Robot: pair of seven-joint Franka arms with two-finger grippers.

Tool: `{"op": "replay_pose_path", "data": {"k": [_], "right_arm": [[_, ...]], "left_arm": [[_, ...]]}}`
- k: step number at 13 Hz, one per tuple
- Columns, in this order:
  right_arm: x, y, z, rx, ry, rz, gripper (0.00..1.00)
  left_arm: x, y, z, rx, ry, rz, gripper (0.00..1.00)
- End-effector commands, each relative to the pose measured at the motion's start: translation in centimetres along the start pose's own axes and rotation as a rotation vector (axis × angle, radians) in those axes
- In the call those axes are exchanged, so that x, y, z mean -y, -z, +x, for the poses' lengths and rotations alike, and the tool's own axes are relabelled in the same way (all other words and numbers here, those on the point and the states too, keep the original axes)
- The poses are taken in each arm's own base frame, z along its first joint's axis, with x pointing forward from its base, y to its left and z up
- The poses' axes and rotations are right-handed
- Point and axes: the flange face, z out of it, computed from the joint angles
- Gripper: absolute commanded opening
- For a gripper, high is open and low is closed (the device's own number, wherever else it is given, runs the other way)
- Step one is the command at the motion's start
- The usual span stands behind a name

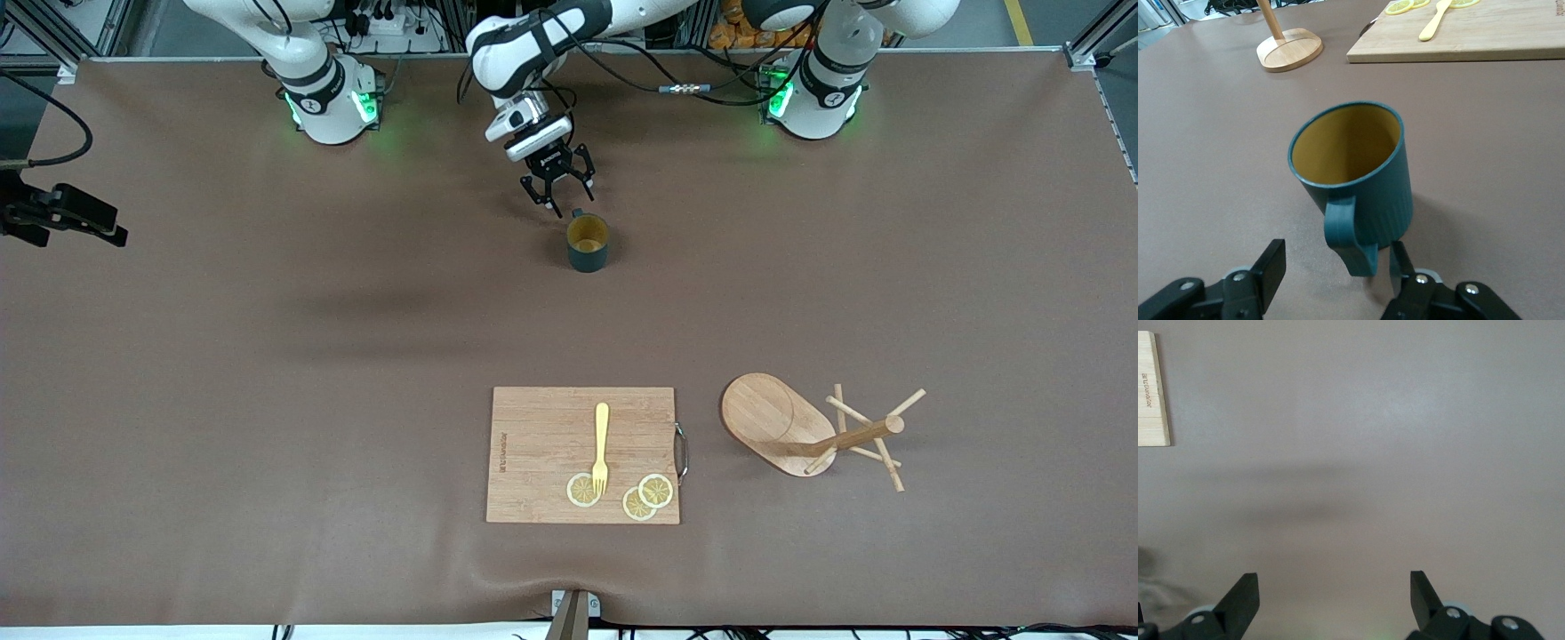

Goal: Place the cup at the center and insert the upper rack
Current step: 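Lower the left gripper onto the mug handle and grasp it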

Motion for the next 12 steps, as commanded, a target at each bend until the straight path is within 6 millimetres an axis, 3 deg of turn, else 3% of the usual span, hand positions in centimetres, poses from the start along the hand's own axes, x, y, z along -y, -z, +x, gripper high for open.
{"op": "replay_pose_path", "data": {"k": [1,4,9,12], "right_arm": [[0.0,0.0,0.1,0.007,-0.002,0.008,1.0],[1.0,0.5,0.2,-0.011,0.016,0.004,1.0],[-0.2,-0.2,0.5,0.002,-0.008,0.006,1.0],[0.2,0.1,0.3,0.005,-0.002,0.007,1.0]], "left_arm": [[0.5,-0.3,0.3,-0.023,0.009,-0.043,0.68],[0.3,-1.0,1.0,-0.03,0.017,-0.052,0.68],[0.3,-2.2,1.3,-0.035,0.01,-0.073,0.68],[0.2,-2.5,1.5,-0.027,0.013,-0.075,0.65]]}}
